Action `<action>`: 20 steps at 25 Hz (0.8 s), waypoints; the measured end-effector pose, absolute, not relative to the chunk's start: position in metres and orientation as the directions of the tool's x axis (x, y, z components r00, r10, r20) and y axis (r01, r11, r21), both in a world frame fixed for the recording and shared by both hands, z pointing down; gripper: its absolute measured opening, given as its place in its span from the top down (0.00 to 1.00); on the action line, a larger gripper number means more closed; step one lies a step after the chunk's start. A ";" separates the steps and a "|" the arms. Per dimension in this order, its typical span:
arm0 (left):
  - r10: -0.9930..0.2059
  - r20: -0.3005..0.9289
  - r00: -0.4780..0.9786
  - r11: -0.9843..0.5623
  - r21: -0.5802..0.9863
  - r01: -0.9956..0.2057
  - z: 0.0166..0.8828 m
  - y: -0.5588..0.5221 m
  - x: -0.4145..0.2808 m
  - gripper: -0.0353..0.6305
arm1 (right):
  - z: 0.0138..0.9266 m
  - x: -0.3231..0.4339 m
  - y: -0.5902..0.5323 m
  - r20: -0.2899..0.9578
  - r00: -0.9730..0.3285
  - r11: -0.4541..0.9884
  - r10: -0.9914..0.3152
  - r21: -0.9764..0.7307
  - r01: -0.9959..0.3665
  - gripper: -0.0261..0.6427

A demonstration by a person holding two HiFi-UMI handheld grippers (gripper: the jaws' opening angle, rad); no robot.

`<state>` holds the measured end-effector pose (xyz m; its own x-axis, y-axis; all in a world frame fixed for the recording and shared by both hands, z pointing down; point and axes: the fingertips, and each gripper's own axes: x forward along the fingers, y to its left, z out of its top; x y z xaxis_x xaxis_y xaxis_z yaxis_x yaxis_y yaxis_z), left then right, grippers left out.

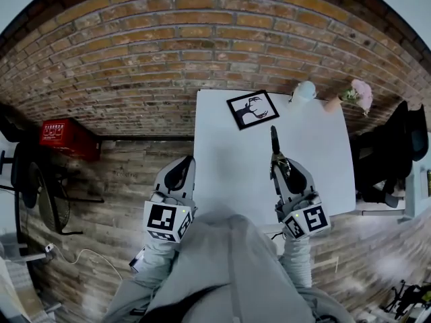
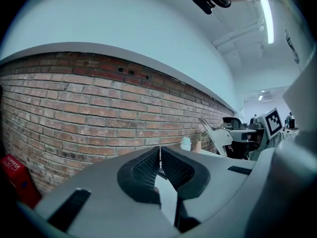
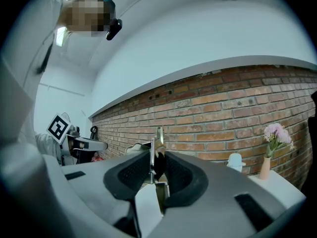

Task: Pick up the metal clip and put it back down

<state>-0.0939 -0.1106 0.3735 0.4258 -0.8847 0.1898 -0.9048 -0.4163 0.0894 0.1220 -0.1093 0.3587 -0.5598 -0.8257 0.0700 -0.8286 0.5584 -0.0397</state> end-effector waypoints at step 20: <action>-0.870 0.209 0.447 -0.435 0.101 -0.895 0.380 -0.116 -0.092 0.90 | 0.366 0.111 -0.118 0.118 -0.560 0.563 -0.820 -0.009 -0.826 0.81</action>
<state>-0.0917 -0.1165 0.3798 0.4469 -0.8699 0.2087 -0.8946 -0.4355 0.1005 0.1113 -0.1181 0.3658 -0.5602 -0.8198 0.1185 -0.8262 0.5633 -0.0094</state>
